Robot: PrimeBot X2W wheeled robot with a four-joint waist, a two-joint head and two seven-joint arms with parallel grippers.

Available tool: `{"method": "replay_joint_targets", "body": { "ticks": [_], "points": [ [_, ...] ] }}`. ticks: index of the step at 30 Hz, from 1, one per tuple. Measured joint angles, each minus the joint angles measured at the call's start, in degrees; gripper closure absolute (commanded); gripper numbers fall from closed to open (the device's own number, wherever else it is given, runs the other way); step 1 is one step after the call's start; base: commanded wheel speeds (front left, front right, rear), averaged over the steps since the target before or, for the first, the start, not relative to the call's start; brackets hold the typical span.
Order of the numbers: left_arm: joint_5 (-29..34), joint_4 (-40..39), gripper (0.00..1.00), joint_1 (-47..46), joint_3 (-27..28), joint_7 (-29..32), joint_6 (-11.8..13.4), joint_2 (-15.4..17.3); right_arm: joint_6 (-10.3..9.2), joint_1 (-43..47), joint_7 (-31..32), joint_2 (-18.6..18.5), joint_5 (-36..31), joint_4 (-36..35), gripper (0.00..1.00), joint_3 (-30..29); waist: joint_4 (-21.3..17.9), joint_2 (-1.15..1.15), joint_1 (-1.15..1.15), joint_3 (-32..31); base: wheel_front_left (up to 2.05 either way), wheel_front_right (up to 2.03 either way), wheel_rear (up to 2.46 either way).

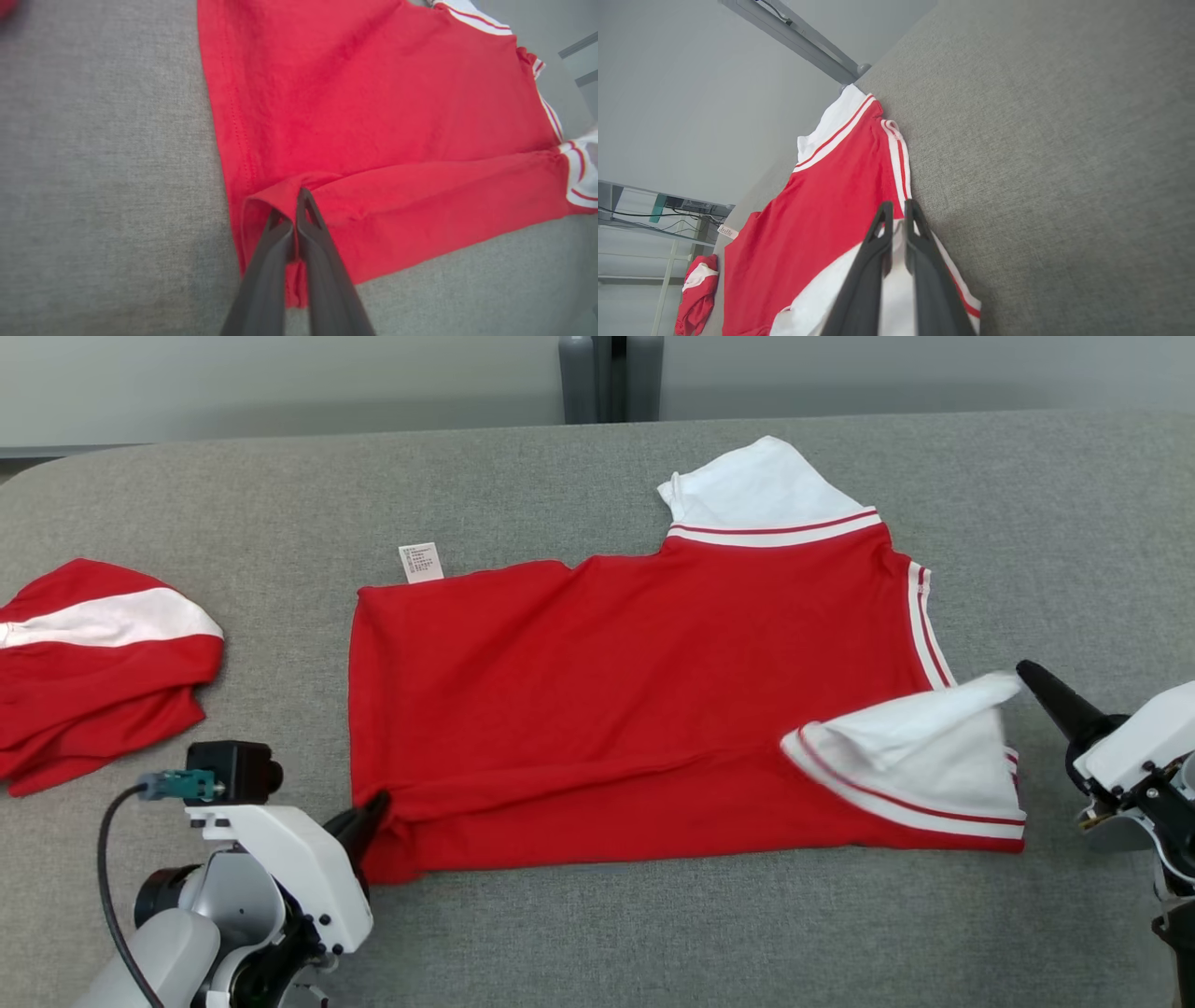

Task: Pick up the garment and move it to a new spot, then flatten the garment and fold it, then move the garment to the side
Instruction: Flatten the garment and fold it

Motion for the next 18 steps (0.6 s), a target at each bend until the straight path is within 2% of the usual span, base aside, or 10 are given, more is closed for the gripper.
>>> {"method": "replay_joint_targets", "body": {
  "ticks": [1, 5, 9, 13, 18],
  "points": [
    [0.01, 0.10, 0.00, -0.04, 0.27, -0.30, 0.25, 0.04, -0.02, -0.31, -0.35, 0.20, 0.14, 0.42, 0.00, -0.29, 0.03, 0.00, 0.00, -0.07, 0.00, 0.00, 0.00],
    [0.30, 0.46, 0.00, -0.11, 1.14, -2.25, 1.24, -0.15, -0.01, -1.53, -2.24, 0.58, 0.47, 1.15, 0.00, -0.78, 0.10, 0.00, 0.00, -0.42, 0.00, 0.00, 0.00],
    [0.81, 0.41, 0.00, -0.85, 3.92, -7.12, 3.23, -1.47, -0.01, -1.83, -4.38, 0.74, 0.90, 1.36, 0.00, -0.99, 0.06, 0.00, 0.00, -1.18, 0.00, 0.00, 0.00],
    [3.79, 0.83, 0.00, -1.40, 5.47, -13.24, 4.95, -1.87, -0.01, -0.75, -8.18, 0.78, 0.18, -1.47, 0.00, 0.20, -0.27, 0.00, 0.00, -2.21, 0.00, 0.00, 0.00],
    [6.55, 1.00, 0.00, -1.57, 6.06, -19.51, 5.42, -2.85, -0.02, 1.98, -13.57, 0.79, -1.45, -5.36, 0.00, 2.32, -0.89, 0.00, 0.00, -3.28, 0.00, 0.00, 0.00]
  ]
}}
